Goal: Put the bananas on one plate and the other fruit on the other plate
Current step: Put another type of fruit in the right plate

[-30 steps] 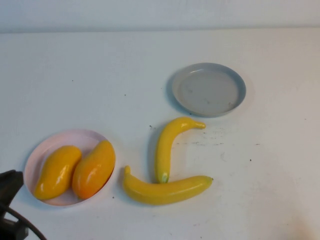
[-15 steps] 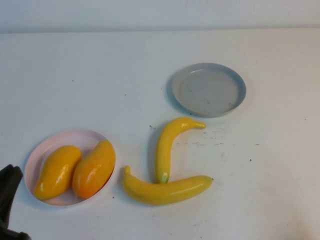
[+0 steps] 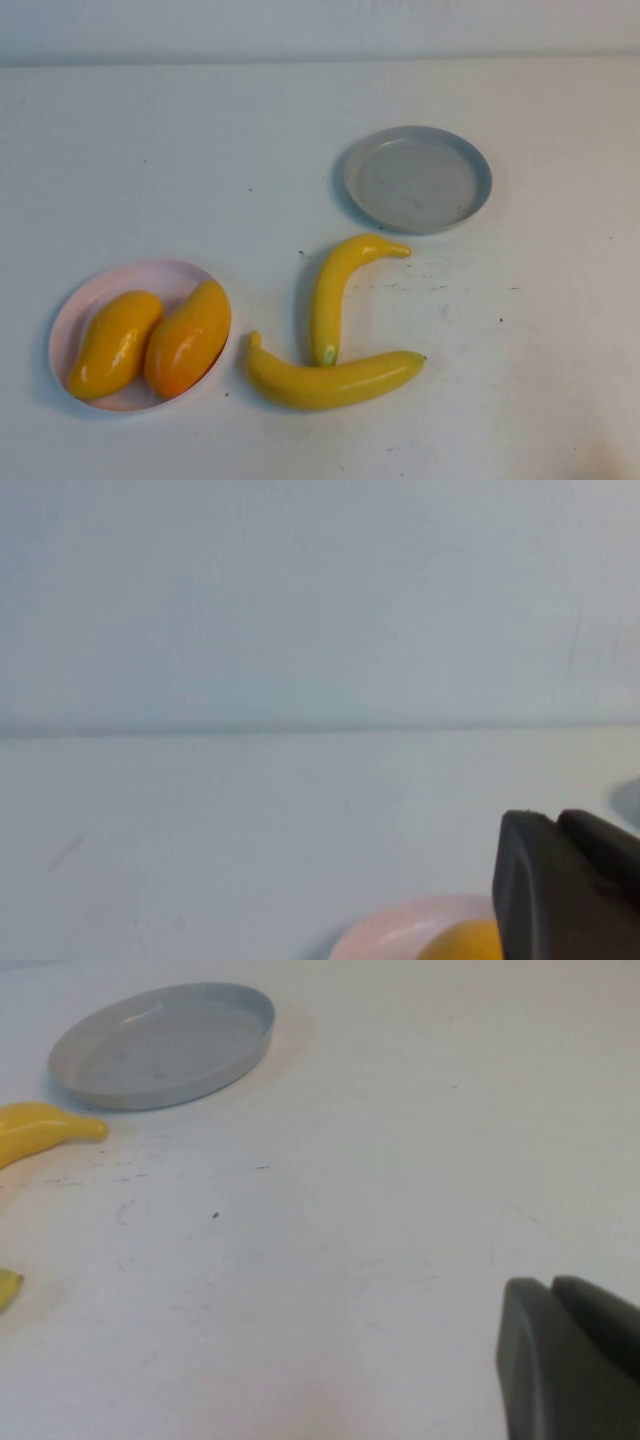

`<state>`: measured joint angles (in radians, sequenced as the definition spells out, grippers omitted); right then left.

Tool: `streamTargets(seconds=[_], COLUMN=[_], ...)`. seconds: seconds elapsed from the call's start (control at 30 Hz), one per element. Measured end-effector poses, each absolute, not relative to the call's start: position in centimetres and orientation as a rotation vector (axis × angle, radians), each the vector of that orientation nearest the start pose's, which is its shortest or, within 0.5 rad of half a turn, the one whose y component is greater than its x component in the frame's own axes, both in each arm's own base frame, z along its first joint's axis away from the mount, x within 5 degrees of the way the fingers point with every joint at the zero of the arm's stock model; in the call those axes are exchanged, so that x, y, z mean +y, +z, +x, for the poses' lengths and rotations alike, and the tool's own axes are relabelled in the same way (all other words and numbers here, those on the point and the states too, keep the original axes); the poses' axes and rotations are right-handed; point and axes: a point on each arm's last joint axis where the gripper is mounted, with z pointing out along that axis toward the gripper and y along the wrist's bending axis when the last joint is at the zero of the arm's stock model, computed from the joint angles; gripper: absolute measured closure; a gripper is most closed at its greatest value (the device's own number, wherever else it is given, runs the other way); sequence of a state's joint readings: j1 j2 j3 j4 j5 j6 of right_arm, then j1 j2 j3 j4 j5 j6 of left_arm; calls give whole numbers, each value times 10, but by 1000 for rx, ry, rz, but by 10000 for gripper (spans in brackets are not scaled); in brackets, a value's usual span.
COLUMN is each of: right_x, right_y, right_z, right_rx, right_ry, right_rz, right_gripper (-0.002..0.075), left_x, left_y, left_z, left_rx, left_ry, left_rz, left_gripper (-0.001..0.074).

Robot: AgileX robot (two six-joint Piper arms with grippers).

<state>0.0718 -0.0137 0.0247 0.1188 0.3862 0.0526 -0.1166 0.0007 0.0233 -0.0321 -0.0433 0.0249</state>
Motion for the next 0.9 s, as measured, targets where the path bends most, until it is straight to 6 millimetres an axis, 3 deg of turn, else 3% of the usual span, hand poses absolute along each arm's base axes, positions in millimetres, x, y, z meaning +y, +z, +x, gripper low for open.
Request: streamTargets(seconds=[0.37,0.9], right_x=[8,8], right_y=[171,171], right_z=[52,52], right_rx=[1882,1882], right_ry=[203,203], right_rz=[55,55], right_gripper=[741,742], left_x=[-6,-6], left_y=[172,171], left_z=[53,52], left_rx=[1860,1866], left_ry=[-62,-48], left_rz=[130,137], left_gripper=[734,734])
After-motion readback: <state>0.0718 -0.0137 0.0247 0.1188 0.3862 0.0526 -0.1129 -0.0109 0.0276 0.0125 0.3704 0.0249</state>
